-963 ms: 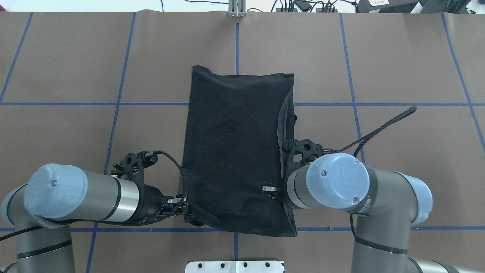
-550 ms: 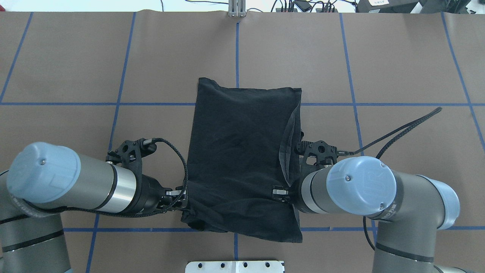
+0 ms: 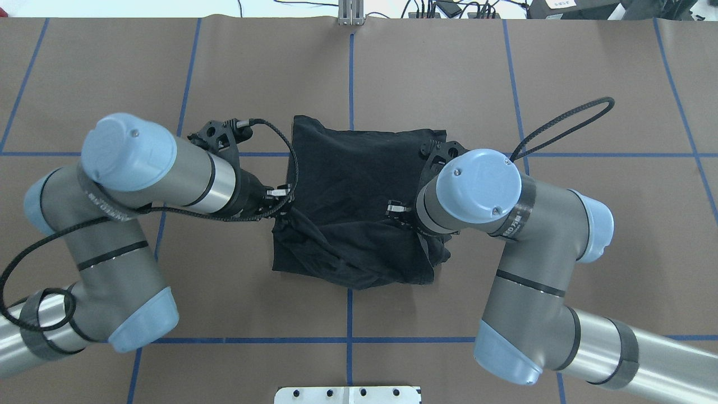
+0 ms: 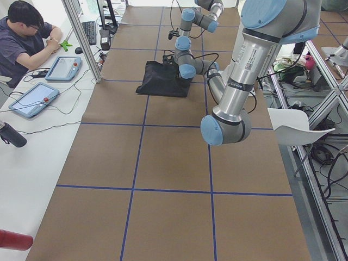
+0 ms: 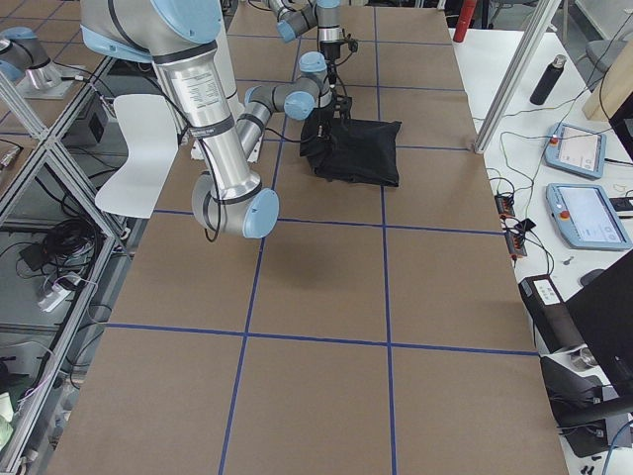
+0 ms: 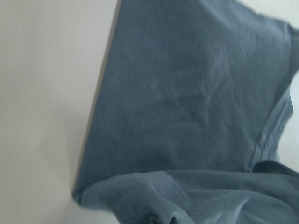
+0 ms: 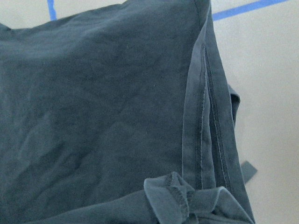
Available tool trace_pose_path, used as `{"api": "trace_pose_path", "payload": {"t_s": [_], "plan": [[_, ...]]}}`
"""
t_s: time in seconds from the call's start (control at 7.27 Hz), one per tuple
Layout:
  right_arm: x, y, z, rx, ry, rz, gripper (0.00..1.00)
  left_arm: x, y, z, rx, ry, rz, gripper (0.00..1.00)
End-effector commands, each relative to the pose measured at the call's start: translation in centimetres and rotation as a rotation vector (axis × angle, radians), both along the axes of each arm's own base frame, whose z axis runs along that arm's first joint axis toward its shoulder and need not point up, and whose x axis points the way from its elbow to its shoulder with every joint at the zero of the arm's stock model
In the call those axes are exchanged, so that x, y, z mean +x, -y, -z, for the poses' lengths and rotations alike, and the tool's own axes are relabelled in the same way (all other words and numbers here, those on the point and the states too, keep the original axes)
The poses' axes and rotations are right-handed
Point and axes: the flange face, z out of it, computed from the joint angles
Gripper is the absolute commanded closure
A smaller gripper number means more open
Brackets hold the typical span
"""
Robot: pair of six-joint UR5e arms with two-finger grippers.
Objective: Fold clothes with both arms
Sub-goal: 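Lay the held edge over the far edge of the shirt with both grippers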
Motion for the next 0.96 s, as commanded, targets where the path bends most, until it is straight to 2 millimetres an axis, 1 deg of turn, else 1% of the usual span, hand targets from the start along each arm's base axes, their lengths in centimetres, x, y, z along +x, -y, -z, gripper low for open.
{"api": "trace_pose_path", "payload": {"t_s": [0.0, 0.14, 0.28, 0.41, 0.55, 0.69, 0.83], "plan": [[1.6, 3.9, -0.6, -0.006, -0.018, -0.032, 1.00, 0.2, 8.0, 1.5, 0.027, 0.072, 0.061, 1.00], [1.3, 5.6, -0.8, -0.010, -0.035, -0.045, 1.00, 0.8, 11.3, 2.2, 0.038, 0.099, 0.078, 1.00], [0.2, 7.8, -0.3, -0.020, -0.051, -0.063, 1.00, 1.2, 14.0, 1.8, 0.044, 0.132, 0.087, 1.00], [-1.0, 9.8, -0.2, -0.029, -0.074, -0.073, 1.00, 1.3, 16.3, 1.7, 0.049, 0.158, 0.093, 1.00], [-1.7, 11.6, -0.8, -0.035, -0.104, -0.078, 1.00, 1.5, 18.5, 0.6, 0.039, 0.186, 0.103, 1.00], [-2.1, 13.4, -0.8, -0.046, -0.121, -0.091, 1.00, 2.3, 19.8, 0.4, 0.055, 0.207, 0.091, 1.00], [-2.5, 14.9, -1.6, -0.040, -0.124, -0.098, 1.00, 3.1, 20.6, 0.6, 0.053, 0.214, 0.087, 1.00]]}}
